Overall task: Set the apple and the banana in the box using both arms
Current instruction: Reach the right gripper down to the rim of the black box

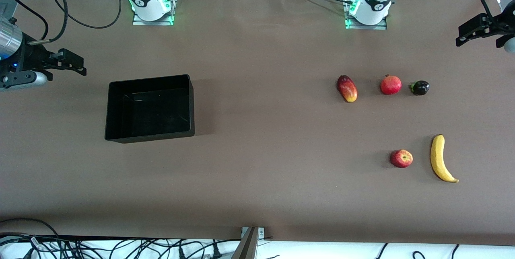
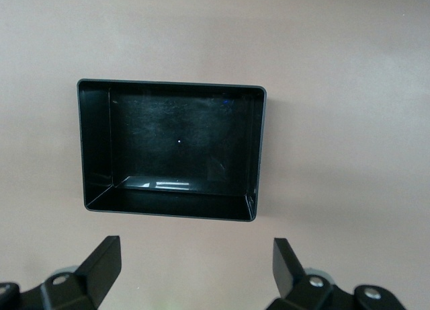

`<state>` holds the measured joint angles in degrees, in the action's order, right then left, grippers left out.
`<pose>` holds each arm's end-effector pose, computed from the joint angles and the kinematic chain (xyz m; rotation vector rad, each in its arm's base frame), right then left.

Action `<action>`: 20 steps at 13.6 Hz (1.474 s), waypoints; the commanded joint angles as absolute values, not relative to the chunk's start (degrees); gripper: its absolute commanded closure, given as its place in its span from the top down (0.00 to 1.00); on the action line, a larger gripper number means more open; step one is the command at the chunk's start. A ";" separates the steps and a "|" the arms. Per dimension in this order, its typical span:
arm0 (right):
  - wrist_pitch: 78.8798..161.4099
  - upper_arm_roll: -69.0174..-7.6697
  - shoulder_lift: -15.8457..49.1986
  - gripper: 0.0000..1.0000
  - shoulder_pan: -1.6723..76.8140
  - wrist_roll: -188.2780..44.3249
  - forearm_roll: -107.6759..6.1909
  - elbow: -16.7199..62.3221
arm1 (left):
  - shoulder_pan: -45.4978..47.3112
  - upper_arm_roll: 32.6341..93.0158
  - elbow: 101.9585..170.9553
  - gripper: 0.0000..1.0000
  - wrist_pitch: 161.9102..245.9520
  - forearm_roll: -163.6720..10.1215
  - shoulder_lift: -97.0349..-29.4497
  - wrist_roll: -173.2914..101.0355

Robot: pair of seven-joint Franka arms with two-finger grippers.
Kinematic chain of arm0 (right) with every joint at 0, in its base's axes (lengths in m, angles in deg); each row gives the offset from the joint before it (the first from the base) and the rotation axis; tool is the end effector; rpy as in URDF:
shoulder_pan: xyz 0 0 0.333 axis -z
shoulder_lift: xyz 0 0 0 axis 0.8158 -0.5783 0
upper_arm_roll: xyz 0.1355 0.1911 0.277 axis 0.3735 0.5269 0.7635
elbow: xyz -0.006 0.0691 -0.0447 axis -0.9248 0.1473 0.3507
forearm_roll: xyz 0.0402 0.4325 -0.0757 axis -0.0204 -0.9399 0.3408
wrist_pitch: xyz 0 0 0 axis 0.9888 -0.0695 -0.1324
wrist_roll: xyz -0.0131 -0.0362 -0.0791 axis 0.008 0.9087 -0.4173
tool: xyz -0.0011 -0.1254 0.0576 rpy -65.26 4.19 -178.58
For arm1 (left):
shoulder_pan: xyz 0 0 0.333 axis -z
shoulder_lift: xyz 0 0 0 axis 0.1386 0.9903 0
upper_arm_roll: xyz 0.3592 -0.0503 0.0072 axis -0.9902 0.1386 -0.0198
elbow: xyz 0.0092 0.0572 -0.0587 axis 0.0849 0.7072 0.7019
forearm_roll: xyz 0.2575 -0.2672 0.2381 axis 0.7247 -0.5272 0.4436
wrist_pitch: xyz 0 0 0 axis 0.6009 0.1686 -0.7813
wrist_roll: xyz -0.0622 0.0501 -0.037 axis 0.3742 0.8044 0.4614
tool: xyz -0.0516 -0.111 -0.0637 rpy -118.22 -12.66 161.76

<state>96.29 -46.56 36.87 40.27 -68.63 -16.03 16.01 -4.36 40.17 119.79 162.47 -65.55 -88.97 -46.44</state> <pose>0.6205 0.0170 0.5898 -3.1013 -0.2436 0.0984 0.5706 0.0142 0.6843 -3.1015 0.0710 0.2008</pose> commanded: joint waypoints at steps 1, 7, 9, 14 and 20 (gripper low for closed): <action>94.18 -45.55 36.45 1.00 41.31 -68.83 -15.30 14.48 | -4.98 40.63 120.15 1.00 162.97 -66.11 -89.13 -47.50; 95.74 -45.64 33.30 1.00 40.69 -69.62 -12.33 16.49 | -4.98 40.63 120.15 1.00 162.97 -66.11 -89.13 -47.41; 105.10 -45.90 30.83 1.00 41.22 -69.63 -11.52 23.05 | -4.98 40.63 120.15 1.00 163.06 -66.11 -88.69 -47.41; 129.83 -46.52 23.29 1.00 43.50 -69.71 -12.66 37.41 | -5.07 40.54 120.94 1.00 163.85 -66.11 -88.25 -47.67; 138.29 -46.52 15.18 0.67 44.65 -68.75 -17.24 40.93 | -5.33 40.54 121.29 1.00 168.92 -66.29 -84.22 -46.80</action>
<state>136.71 -46.88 14.75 44.13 -68.99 -15.66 38.96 -4.65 40.18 120.97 165.64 -65.55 -86.88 -46.44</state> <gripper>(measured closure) 0.035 0.000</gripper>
